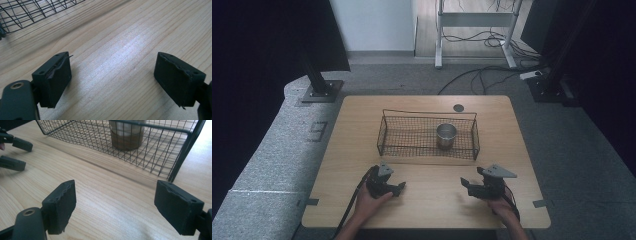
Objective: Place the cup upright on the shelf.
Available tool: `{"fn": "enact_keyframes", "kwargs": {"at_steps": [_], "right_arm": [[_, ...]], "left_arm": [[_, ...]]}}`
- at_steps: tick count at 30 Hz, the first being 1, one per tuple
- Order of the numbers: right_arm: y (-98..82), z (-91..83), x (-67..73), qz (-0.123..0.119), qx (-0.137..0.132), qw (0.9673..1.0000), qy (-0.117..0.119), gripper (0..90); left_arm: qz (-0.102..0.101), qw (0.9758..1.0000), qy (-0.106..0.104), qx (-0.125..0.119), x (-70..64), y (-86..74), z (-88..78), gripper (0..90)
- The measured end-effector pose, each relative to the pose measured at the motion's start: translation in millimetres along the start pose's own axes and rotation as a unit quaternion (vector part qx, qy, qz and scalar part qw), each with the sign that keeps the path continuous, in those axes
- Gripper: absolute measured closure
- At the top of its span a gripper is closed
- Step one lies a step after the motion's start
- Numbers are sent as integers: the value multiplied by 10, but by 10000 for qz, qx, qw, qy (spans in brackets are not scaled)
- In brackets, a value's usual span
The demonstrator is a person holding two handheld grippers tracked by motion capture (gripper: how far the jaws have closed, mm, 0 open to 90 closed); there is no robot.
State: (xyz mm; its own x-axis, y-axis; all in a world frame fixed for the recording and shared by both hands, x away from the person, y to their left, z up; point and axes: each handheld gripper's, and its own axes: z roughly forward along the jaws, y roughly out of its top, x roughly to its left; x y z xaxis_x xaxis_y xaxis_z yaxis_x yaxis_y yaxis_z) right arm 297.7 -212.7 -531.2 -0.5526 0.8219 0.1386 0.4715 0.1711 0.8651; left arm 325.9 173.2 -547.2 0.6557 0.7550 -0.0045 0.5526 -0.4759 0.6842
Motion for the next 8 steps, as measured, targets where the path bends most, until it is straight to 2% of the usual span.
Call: {"fn": "enact_keyframes", "kwargs": {"at_steps": [8], "right_arm": [[-37, 23, 7, -21, 54, 10000, -5, 174]], "left_arm": [[0, 10000, -6, -1, 1, 0, 0, 143]]}}
